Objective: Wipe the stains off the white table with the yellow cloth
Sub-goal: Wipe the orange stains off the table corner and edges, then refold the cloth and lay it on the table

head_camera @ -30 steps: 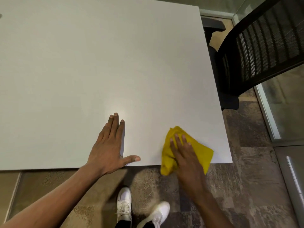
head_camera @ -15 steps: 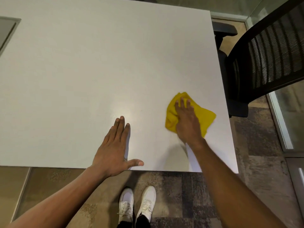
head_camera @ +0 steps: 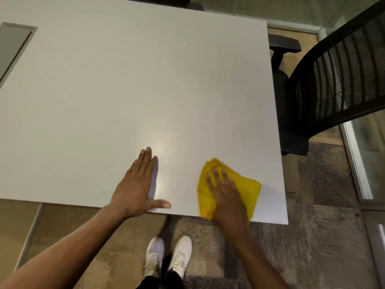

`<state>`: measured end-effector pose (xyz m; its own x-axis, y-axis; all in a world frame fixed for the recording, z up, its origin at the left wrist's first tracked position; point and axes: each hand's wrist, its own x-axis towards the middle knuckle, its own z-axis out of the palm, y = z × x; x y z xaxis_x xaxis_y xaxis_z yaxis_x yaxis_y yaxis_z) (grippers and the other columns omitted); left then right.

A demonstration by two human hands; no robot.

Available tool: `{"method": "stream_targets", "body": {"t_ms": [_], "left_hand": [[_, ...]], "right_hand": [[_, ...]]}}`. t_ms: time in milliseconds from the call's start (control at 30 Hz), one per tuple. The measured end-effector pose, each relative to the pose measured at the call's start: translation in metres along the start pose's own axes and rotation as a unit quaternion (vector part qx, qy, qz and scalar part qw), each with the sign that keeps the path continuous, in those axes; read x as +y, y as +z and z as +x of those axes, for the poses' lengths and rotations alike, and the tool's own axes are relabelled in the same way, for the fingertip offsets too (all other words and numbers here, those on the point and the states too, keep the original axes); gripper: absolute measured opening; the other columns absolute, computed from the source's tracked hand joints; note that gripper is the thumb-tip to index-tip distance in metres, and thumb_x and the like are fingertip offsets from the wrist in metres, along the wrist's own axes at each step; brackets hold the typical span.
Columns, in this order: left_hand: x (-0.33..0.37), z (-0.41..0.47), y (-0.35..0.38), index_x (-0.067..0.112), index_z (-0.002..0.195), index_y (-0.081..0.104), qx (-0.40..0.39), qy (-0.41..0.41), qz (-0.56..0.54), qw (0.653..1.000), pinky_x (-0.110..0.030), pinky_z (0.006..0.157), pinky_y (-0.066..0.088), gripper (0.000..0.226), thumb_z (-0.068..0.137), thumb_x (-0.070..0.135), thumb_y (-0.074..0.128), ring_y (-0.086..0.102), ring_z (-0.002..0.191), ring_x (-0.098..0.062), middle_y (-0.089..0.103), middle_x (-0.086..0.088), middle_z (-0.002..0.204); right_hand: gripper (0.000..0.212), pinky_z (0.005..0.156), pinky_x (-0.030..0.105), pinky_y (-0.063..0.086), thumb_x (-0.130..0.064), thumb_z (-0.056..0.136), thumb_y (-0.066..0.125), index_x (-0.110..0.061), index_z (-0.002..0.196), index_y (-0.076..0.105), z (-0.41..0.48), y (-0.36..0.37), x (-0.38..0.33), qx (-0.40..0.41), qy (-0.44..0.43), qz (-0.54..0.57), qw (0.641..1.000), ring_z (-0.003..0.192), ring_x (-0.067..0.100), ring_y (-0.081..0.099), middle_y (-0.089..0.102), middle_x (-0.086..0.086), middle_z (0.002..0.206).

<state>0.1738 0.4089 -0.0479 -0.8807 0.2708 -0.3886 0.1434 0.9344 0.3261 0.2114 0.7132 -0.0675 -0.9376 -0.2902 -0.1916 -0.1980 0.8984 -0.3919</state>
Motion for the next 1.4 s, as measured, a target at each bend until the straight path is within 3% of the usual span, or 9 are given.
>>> {"method": "stream_targets", "body": {"t_ms": [67,233,667,867,967,1067,1200,1300,1400], "left_hand": [[0.001,0.000,-0.001,0.016,0.169,-0.022,-0.007,-0.008,-0.006,1.000,-0.035,0.135,-0.010,0.159,0.062,0.110,0.046,-0.038,0.161,-0.015,-0.043,0.000,0.172],[0.000,0.001,0.001,0.018,0.171,-0.019,0.000,-0.006,-0.028,1.000,-0.037,0.136,-0.007,0.160,0.060,0.109,0.050,-0.034,0.163,-0.015,-0.041,0.003,0.174],[-0.015,0.002,-0.006,0.019,0.170,-0.020,-0.028,0.032,-0.040,0.998,-0.035,0.135,-0.007,0.164,0.055,0.111,0.052,-0.033,0.164,-0.017,-0.039,0.000,0.174],[-0.031,-0.002,-0.042,0.015,0.174,-0.003,-0.126,0.065,-0.065,0.988,-0.038,0.138,0.002,0.155,0.064,0.084,0.083,-0.022,0.166,-0.017,-0.026,0.000,0.179],[-0.024,-0.017,-0.062,0.015,0.174,0.010,-0.153,0.078,-0.088,0.981,-0.035,0.136,0.009,0.148,0.065,0.076,0.089,0.000,0.171,-0.022,0.000,-0.004,0.184],[-0.013,-0.039,-0.086,0.018,0.170,0.028,-0.117,0.086,-0.168,0.975,-0.033,0.131,0.022,0.138,0.061,0.069,0.095,0.026,0.165,-0.023,0.028,-0.003,0.177],[0.000,-0.061,-0.124,0.029,0.161,0.048,-0.040,0.083,-0.252,0.963,-0.038,0.127,0.034,0.111,0.066,0.064,0.094,0.041,0.156,-0.017,0.044,0.005,0.170],[0.002,-0.061,-0.157,0.025,0.128,0.074,-0.026,0.085,-0.264,0.960,-0.038,0.111,0.052,0.062,0.075,0.048,0.096,0.066,0.129,-0.018,0.074,0.004,0.134],[-0.006,-0.063,-0.189,0.023,0.094,0.077,-0.013,0.080,-0.272,0.959,-0.047,0.093,0.062,0.028,0.081,0.041,0.094,0.075,0.102,-0.020,0.081,0.000,0.100]], "right_hand": [[0.092,0.132,0.050,0.008,-0.003,0.083,0.058,-0.018,0.162,0.013,0.017,-0.016,0.025,0.032,0.071,0.010,0.997,0.161,0.037,0.004,0.004,0.007,0.171],[0.072,0.132,0.049,0.004,0.000,0.096,0.049,-0.012,0.163,0.024,0.092,-0.043,0.041,0.064,0.133,0.012,0.989,0.161,0.037,0.004,0.015,0.013,0.173],[0.079,0.132,0.047,-0.005,-0.002,0.087,0.042,-0.013,0.163,0.024,0.062,0.018,-0.082,-0.045,-0.097,0.003,0.994,0.159,0.036,-0.009,0.008,0.011,0.173],[0.072,0.133,0.047,0.010,0.001,0.091,0.045,-0.015,0.160,0.034,0.004,0.009,-0.114,-0.072,-0.047,0.083,0.993,0.161,0.031,0.002,0.018,0.005,0.172],[0.058,0.120,0.043,0.040,-0.003,0.099,0.049,-0.021,0.155,0.046,-0.008,-0.013,-0.132,-0.028,0.044,0.183,0.982,0.154,0.024,0.037,0.043,0.001,0.163],[0.039,0.104,0.043,0.052,-0.016,0.105,0.052,-0.022,0.143,0.060,-0.002,-0.036,-0.150,0.024,0.120,0.197,0.973,0.125,0.031,0.066,0.068,0.006,0.140],[0.024,0.096,0.044,0.056,-0.023,0.100,0.063,-0.023,0.123,0.069,0.010,-0.074,-0.171,0.000,0.124,0.278,0.952,0.105,0.023,0.070,0.076,0.001,0.117],[0.019,0.091,0.038,0.059,-0.030,0.092,0.073,-0.029,0.111,0.072,0.018,-0.101,-0.187,-0.004,0.097,0.313,0.945,0.100,0.011,0.071,0.077,-0.008,0.107],[0.023,0.087,0.030,0.061,-0.034,0.084,0.083,-0.028,0.104,0.074,0.023,-0.128,-0.199,0.020,0.122,0.373,0.919,0.098,0.006,0.073,0.079,-0.007,0.102]]}}
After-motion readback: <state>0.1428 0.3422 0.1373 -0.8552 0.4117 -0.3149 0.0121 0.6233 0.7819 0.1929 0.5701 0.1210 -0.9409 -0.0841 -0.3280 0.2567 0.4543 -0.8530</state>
